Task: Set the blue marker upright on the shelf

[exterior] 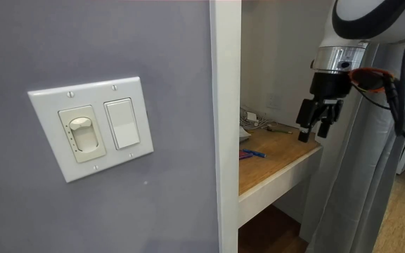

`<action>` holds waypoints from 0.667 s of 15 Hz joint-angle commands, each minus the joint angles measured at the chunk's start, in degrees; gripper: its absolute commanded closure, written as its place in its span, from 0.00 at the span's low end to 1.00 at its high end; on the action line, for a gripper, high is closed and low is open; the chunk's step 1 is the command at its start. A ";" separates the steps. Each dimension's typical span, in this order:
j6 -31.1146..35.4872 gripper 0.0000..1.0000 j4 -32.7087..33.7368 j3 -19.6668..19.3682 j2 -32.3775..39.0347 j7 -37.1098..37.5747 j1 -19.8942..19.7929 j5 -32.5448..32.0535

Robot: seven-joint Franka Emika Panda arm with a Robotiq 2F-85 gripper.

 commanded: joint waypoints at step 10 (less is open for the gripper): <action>1.64 0.00 34.19 1.85 39.65 -13.57 -1.47 -18.63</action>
